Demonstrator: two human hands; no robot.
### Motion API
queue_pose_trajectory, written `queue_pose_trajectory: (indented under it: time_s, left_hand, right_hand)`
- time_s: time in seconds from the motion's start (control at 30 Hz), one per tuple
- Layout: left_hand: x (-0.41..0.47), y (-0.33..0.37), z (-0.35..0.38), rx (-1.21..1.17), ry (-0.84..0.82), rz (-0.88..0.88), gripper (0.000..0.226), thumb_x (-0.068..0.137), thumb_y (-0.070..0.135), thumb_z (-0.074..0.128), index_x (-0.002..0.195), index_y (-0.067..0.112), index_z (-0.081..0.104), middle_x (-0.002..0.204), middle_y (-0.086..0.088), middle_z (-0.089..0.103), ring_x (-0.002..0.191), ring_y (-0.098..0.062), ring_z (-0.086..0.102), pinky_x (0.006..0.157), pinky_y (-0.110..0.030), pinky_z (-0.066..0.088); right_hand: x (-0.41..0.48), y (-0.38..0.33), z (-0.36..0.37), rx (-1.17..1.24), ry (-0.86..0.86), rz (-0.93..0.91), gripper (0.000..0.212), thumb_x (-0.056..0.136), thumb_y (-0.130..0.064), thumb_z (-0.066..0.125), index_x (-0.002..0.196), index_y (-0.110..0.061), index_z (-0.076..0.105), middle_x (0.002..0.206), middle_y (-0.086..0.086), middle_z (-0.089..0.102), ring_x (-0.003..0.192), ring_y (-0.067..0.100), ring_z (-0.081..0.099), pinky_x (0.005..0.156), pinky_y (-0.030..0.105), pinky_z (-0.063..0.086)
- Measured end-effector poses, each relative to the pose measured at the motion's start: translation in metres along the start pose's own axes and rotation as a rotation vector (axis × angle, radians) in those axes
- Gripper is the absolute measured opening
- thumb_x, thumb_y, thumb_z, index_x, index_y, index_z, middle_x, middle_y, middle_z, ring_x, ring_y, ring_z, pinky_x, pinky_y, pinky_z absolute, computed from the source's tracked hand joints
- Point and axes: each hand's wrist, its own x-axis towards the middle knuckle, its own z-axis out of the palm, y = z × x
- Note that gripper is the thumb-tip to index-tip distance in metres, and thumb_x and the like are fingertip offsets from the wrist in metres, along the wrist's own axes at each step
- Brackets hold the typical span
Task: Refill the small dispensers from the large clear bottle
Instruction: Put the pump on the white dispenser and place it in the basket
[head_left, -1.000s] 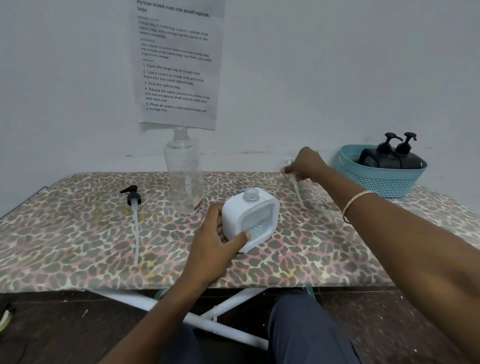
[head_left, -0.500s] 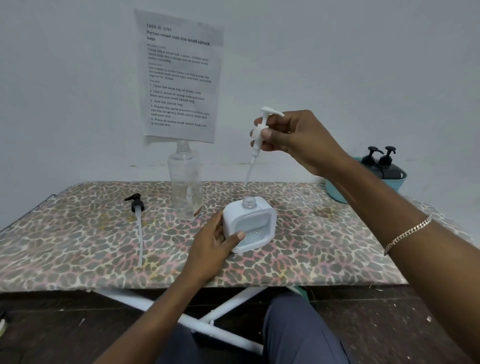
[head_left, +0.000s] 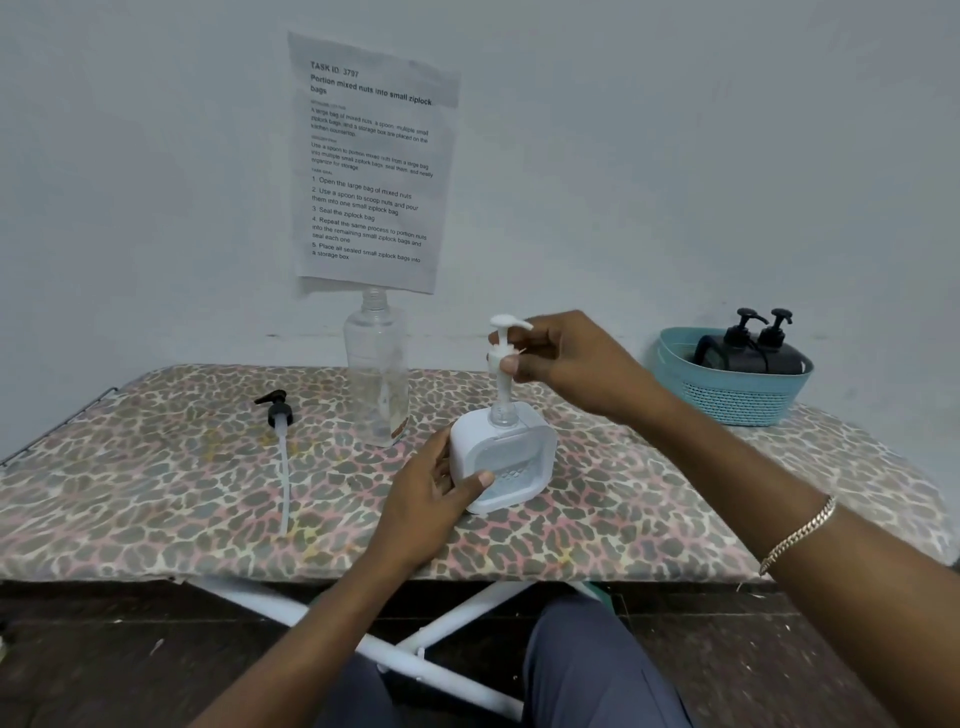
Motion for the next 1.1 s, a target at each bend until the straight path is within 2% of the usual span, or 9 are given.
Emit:
queue_pose_trajectory:
  time_s: [0.07, 0.17, 0.3, 0.43, 0.6, 0.77, 0.87, 1.0, 1.1]
  left_hand:
    - [0.000, 0.000, 0.000, 0.005, 0.000, 0.009, 0.061, 0.095, 0.025, 0.078, 0.151, 0.026, 0.054, 0.138, 0.012, 0.068, 0.123, -0.001, 0.066, 0.101, -0.030, 0.058]
    - [0.001, -0.001, 0.000, 0.007, 0.004, 0.012, 0.059, 0.095, 0.025, 0.078, 0.149, 0.027, 0.055, 0.136, 0.012, 0.069, 0.121, -0.002, 0.067, 0.097, -0.025, 0.058]
    - [0.001, -0.003, 0.000, 0.005, 0.016, 0.004, 0.059, 0.095, 0.025, 0.078, 0.149, 0.027, 0.056, 0.132, 0.014, 0.070, 0.118, 0.000, 0.068, 0.089, -0.017, 0.056]
    - [0.002, -0.002, 0.001, -0.007, 0.016, 0.000, 0.059, 0.095, 0.023, 0.079, 0.148, 0.027, 0.056, 0.131, 0.014, 0.070, 0.117, 0.001, 0.068, 0.087, -0.018, 0.058]
    - [0.001, -0.003, 0.001, -0.015, 0.015, -0.004, 0.058, 0.095, 0.023, 0.079, 0.148, 0.027, 0.056, 0.129, 0.012, 0.072, 0.116, -0.002, 0.070, 0.085, -0.018, 0.058]
    - [-0.001, -0.003, 0.002, -0.017, 0.011, 0.002, 0.055, 0.096, 0.024, 0.078, 0.146, 0.028, 0.057, 0.127, 0.013, 0.073, 0.116, -0.004, 0.071, 0.088, -0.020, 0.058]
    - [-0.001, -0.003, 0.002, -0.023, 0.004, 0.006, 0.054, 0.096, 0.024, 0.078, 0.146, 0.027, 0.057, 0.127, 0.015, 0.073, 0.117, -0.004, 0.070, 0.090, -0.020, 0.058]
    - [0.000, -0.004, 0.002, -0.019, 0.006, 0.010, 0.057, 0.094, 0.025, 0.079, 0.147, 0.025, 0.057, 0.128, 0.015, 0.072, 0.117, -0.002, 0.069, 0.090, -0.018, 0.057]
    - [0.001, -0.005, 0.002, -0.021, 0.007, 0.014, 0.058, 0.094, 0.024, 0.079, 0.147, 0.025, 0.056, 0.130, 0.013, 0.071, 0.118, -0.004, 0.069, 0.092, -0.020, 0.058]
  right_hand:
    - [-0.007, 0.008, 0.011, -0.035, -0.010, 0.018, 0.027, 0.095, -0.016, 0.077, 0.121, -0.009, 0.077, 0.111, 0.002, 0.081, 0.105, 0.016, 0.076, 0.101, 0.047, 0.058]
    - [-0.016, 0.019, 0.020, -0.083, -0.013, 0.044, 0.029, 0.096, -0.023, 0.077, 0.114, -0.002, 0.075, 0.107, 0.008, 0.080, 0.102, 0.019, 0.074, 0.100, 0.052, 0.055]
    - [-0.023, 0.022, 0.023, -0.057, -0.026, 0.062, 0.022, 0.095, -0.024, 0.077, 0.116, -0.019, 0.080, 0.108, -0.008, 0.080, 0.096, 0.001, 0.074, 0.095, 0.040, 0.058]
    - [-0.026, 0.026, 0.023, -0.037, -0.042, 0.091, 0.021, 0.094, -0.024, 0.078, 0.114, -0.017, 0.081, 0.108, -0.008, 0.081, 0.096, 0.007, 0.076, 0.095, 0.044, 0.058]
    - [-0.031, 0.030, 0.029, 0.043, 0.025, 0.082, 0.014, 0.085, -0.025, 0.087, 0.097, -0.024, 0.080, 0.096, -0.011, 0.080, 0.091, 0.005, 0.074, 0.081, 0.033, 0.053]
    - [-0.033, 0.033, 0.048, 0.020, 0.174, 0.088, 0.044, 0.070, -0.042, 0.096, 0.085, -0.027, 0.058, 0.088, -0.004, 0.067, 0.074, 0.006, 0.056, 0.068, 0.020, 0.045]
    - [-0.029, 0.034, 0.042, -0.053, 0.087, 0.114, 0.046, 0.072, -0.050, 0.093, 0.093, -0.028, 0.060, 0.099, -0.006, 0.068, 0.085, 0.006, 0.061, 0.072, 0.020, 0.046]
    - [-0.027, 0.038, 0.015, 0.229, -0.156, 0.139, 0.034, 0.085, -0.029, 0.086, 0.118, -0.027, 0.078, 0.119, -0.007, 0.077, 0.117, 0.011, 0.070, 0.102, 0.038, 0.054]
    - [-0.027, 0.042, 0.016, 0.330, -0.104, 0.101, 0.023, 0.085, -0.010, 0.085, 0.101, -0.027, 0.085, 0.106, -0.006, 0.081, 0.102, 0.010, 0.074, 0.093, 0.032, 0.056]
